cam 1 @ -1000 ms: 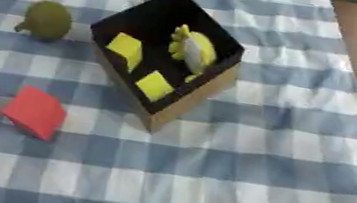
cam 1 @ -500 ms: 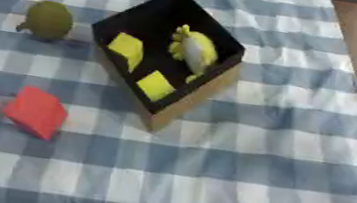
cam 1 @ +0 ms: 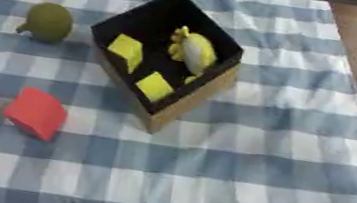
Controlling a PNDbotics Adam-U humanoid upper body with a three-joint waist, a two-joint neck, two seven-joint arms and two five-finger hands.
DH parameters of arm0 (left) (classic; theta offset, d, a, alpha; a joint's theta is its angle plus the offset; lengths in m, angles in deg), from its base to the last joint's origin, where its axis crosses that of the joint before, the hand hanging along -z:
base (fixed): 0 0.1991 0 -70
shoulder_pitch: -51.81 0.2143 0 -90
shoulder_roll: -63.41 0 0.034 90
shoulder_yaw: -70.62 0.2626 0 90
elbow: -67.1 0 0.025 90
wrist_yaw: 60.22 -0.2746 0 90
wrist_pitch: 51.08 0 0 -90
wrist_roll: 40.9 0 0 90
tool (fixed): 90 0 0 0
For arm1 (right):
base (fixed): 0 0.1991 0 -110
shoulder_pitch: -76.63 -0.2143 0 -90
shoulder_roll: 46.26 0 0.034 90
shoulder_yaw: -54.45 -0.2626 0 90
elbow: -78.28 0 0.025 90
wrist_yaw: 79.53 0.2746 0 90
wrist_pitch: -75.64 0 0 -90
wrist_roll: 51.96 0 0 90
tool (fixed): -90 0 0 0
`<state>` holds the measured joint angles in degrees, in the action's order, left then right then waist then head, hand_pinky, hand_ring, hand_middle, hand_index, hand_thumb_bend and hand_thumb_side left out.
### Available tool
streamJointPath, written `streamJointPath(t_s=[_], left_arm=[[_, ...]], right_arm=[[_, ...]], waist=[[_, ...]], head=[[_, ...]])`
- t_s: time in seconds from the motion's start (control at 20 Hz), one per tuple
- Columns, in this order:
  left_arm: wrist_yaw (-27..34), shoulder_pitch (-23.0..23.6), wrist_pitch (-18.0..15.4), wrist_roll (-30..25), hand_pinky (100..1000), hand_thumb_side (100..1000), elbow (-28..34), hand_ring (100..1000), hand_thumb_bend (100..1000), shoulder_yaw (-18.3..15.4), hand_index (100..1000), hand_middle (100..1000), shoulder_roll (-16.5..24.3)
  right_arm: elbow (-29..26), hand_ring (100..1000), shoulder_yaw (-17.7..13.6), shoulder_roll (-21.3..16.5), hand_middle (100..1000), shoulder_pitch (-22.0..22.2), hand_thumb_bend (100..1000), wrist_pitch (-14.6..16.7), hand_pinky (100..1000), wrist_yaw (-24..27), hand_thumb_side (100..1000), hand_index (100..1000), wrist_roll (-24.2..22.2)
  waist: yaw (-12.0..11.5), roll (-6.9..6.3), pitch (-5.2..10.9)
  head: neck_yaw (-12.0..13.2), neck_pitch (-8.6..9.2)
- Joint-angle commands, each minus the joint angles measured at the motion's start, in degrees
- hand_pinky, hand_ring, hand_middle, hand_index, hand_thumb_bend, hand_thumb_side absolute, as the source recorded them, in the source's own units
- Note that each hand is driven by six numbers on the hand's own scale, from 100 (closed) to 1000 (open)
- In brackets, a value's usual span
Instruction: Pick up objects on the table and place them in the box.
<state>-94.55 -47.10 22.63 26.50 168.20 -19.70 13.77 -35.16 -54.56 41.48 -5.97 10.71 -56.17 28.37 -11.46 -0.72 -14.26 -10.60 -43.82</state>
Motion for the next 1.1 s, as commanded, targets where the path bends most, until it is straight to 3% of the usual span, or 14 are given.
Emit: streamJointPath(t_s=[0.05, 0.45, 0.75, 0.8, 0.95, 1.1], left_arm=[[-0.6, -1.0, -0.7, -1.2, 887, 100, 1.3, 100, 721, 0.3, 916, 788, 2.9], [-2.9, -1.1, -2.5, -3.8, 876, 100, 0.8, 100, 752, 2.3, 908, 785, 4.0], [-6.5, -1.4, -4.6, -0.9, 859, 100, -1.1, 100, 789, 4.2, 895, 773, 4.9], [-7.3, -1.5, -5.0, 0.2, 854, 100, -1.6, 932, 800, 4.4, 890, 768, 5.0], [-9.4, -1.8, -6.1, 4.0, 852, 100, -3.2, 861, 818, 5.2, 895, 773, 5.3], [-10.0, -2.2, -7.2, 6.4, 857, 100, -5.0, 855, 837, 6.6, 912, 789, 5.4]], right_arm=[[-1.1, 1000, -0.3, -0.9, 503, 0.0, 100, -0.2, 850, 0.3, 591, 839, -0.1], [-1.1, 1000, -0.1, -0.4, 500, 0.4, 100, -0.5, 851, 0.4, 591, 838, -0.6], [-1.1, 1000, 0.0, -0.3, 497, 0.3, 100, -0.9, 851, 0.4, 591, 837, -0.8], [-1.1, 1000, 0.0, -0.2, 496, 0.3, 100, -1.0, 851, 0.4, 592, 836, -0.9], [-1.1, 1000, 0.2, -0.2, 494, 0.2, 100, -1.2, 851, 0.4, 591, 836, -1.1], [-1.1, 1000, 0.5, -0.2, 491, 0.2, 100, -1.5, 852, 0.4, 592, 835, -1.6]], waist=[[-0.2, -0.26, 1.7], [-0.2, 0.08, 2.04], [0.1, 0.05, 2.03], [0.1, 0.04, 2.01], [0.3, 0.02, 1.96], [0.5, 0.03, 1.89]], head=[[0.7, -0.29], [0.8, 0.04], [0.7, 0.02], [0.6, 0.05], [0.7, 0.03], [1.0, 0.0]])
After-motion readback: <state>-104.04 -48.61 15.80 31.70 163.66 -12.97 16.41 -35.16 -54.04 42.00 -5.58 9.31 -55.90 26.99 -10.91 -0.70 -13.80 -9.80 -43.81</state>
